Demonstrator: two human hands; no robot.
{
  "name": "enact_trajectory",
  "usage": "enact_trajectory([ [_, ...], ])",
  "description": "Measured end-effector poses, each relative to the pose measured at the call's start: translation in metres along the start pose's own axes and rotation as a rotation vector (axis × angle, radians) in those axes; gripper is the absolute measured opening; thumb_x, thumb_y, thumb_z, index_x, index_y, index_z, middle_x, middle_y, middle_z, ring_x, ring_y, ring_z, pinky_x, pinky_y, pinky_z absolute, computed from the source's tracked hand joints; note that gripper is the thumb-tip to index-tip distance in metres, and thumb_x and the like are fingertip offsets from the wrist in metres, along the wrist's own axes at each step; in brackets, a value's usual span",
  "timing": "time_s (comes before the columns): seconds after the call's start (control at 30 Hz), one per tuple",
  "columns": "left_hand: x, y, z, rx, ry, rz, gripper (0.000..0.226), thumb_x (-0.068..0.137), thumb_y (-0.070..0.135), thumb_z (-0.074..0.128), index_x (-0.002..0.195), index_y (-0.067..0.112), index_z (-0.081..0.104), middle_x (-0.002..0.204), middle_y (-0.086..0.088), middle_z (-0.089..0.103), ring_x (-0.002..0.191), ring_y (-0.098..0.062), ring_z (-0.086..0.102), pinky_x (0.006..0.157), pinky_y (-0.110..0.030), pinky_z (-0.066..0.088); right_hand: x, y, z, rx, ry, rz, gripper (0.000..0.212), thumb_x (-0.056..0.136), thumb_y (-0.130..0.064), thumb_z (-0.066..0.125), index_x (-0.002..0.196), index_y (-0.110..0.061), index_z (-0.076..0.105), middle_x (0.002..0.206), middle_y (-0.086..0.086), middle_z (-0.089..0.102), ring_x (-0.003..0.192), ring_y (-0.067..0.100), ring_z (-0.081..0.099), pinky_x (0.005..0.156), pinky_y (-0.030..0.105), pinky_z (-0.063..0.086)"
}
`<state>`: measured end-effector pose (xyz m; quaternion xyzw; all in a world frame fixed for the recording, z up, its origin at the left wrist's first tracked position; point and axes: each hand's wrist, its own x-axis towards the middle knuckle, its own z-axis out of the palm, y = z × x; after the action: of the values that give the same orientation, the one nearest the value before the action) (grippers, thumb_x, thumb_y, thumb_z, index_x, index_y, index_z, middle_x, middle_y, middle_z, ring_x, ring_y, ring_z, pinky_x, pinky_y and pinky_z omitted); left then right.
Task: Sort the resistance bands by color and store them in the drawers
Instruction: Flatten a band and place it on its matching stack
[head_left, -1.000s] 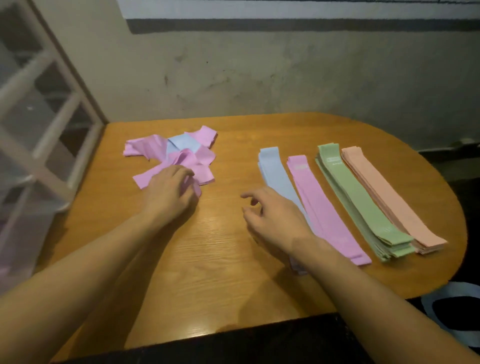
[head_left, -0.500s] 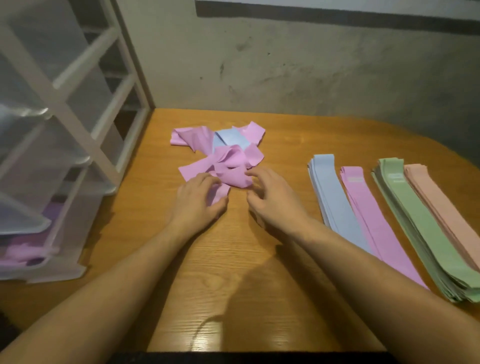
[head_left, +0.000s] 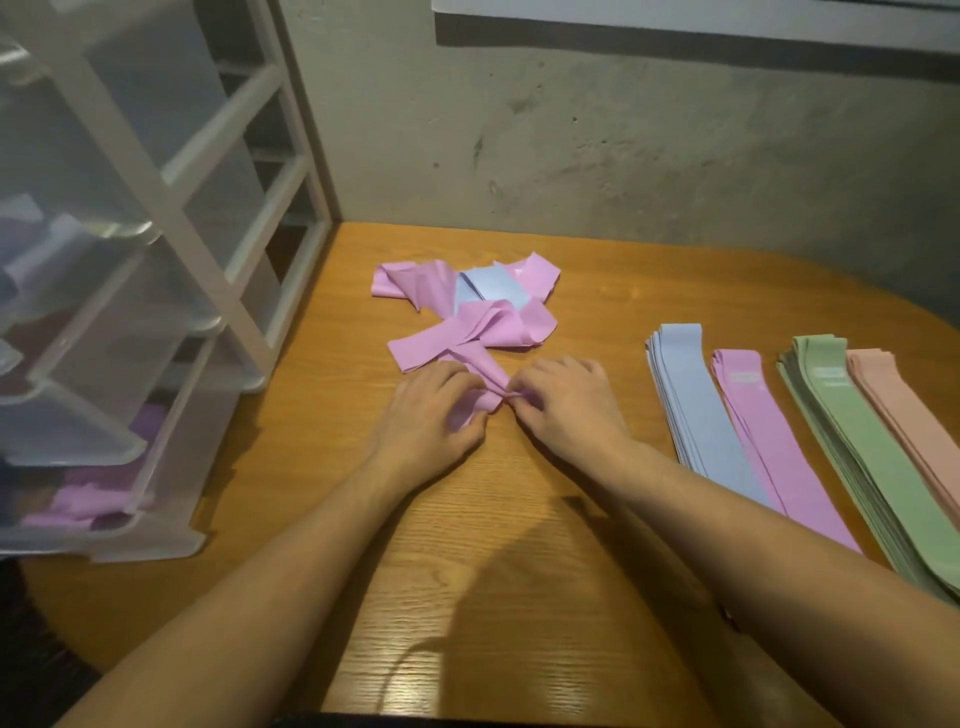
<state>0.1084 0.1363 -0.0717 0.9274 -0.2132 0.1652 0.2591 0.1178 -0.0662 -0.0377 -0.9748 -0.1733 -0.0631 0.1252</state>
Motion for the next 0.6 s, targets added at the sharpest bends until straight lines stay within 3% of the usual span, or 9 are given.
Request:
enact_trajectory([
  [0.13, -0.002, 0.003, -0.004, -0.027, 0.052, 0.054, 0.035, 0.08, 0.035, 0.068, 0.11, 0.018, 0.066, 0.11, 0.006, 0.065, 0.105, -0.016, 0.059, 0.089, -0.03, 0.041, -0.015, 0.001, -0.013, 0.093, 0.065, -0.029, 0.015, 0.097, -0.044, 0.054, 0.099, -0.034, 0.066, 0.095, -0.015, 0.066, 0.098, 0.012, 0.052, 0.086, 0.033, 0.026],
  [0.27, -0.009, 0.013, -0.005, -0.027, 0.086, 0.1, 0.042, 0.079, 0.036, 0.073, 0.118, 0.024, 0.062, 0.111, 0.01, 0.064, 0.109, -0.017, 0.059, 0.098, -0.034, 0.033, -0.031, -0.001, -0.032, 0.227, 0.095, -0.1, 0.013, 0.095, -0.04, 0.055, 0.092, -0.03, 0.063, 0.092, -0.017, 0.063, 0.1, 0.013, 0.054, 0.093, 0.036, 0.033],
  [0.47, -0.025, 0.051, -0.005, -0.148, 0.183, 0.062, 0.021, 0.087, 0.042, 0.066, 0.082, 0.021, 0.067, 0.108, 0.012, 0.064, 0.111, -0.014, 0.056, 0.093, -0.042, 0.031, -0.054, -0.006, -0.06, 0.554, 0.113, -0.08, 0.017, 0.091, -0.031, 0.056, 0.087, -0.017, 0.064, 0.094, -0.01, 0.067, 0.098, 0.011, 0.058, 0.092, 0.036, 0.044],
  [0.6, -0.033, 0.074, -0.016, -0.369, 0.203, 0.074, 0.015, 0.09, 0.027, 0.065, 0.086, 0.013, 0.069, 0.107, 0.012, 0.068, 0.116, -0.009, 0.059, 0.103, -0.038, 0.035, -0.067, -0.005, -0.083, 0.814, 0.051, 0.004, 0.014, 0.088, -0.02, 0.055, 0.082, -0.008, 0.057, 0.082, 0.003, 0.062, 0.082, 0.018, 0.057, 0.077, 0.034, 0.046],
])
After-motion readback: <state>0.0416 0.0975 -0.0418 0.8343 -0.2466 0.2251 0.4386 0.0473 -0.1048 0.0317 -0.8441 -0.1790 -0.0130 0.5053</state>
